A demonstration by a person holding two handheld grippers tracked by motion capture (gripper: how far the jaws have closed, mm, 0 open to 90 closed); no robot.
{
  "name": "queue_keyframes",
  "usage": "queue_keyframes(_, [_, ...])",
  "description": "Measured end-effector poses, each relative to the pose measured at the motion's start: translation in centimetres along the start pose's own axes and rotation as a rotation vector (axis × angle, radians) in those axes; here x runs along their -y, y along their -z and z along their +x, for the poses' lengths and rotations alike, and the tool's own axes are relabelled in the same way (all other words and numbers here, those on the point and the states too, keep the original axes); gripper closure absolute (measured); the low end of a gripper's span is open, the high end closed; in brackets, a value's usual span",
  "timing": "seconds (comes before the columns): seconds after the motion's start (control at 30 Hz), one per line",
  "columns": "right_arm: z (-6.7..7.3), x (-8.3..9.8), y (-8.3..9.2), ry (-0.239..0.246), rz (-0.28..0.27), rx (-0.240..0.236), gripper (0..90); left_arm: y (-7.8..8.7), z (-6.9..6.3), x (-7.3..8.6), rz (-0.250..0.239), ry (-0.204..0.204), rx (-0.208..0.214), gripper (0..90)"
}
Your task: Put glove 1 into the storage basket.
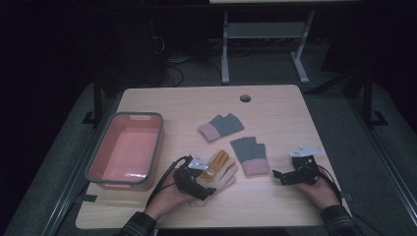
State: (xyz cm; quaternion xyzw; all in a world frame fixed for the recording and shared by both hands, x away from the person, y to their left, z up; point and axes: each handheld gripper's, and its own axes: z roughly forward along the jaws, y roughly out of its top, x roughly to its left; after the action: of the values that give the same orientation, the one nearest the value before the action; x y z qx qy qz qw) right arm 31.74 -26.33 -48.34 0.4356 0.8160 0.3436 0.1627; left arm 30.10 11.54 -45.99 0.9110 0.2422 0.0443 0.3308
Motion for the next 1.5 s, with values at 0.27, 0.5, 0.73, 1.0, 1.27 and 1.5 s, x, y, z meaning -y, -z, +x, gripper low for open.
queue_keyframes(0.27, [0.0,0.0,0.0,0.000,-0.001,-0.001,1.7,-0.6,-0.5,0.3,0.007,-0.037,-0.025,13.1])
queue_keyframes(0.5, [0.0,0.0,0.0,-0.002,-0.002,-0.001,1.7,0.0,-0.6,0.3,-0.001,-0.044,-0.016,36.0])
queue_keyframes(0.73, [0.0,0.0,0.0,-0.002,0.000,-0.001,1.7,0.3,-0.3,0.3,0.000,-0.024,0.021,58.2])
queue_keyframes(1.0, [0.0,0.0,0.0,0.001,0.000,-0.003,1.7,0.7,0.0,0.2,0.011,-0.013,0.049,66.0])
queue_keyframes(1.27, [0.0,0.0,0.0,0.001,0.000,-0.003,1.7,1.5,0.0,-0.3,0.013,-0.031,0.063,67.5])
queue_keyframes(1.5, [0.0,0.0,0.0,0.001,0.000,-0.004,1.7,3.3,0.4,-1.3,-0.035,-0.021,0.060,67.3])
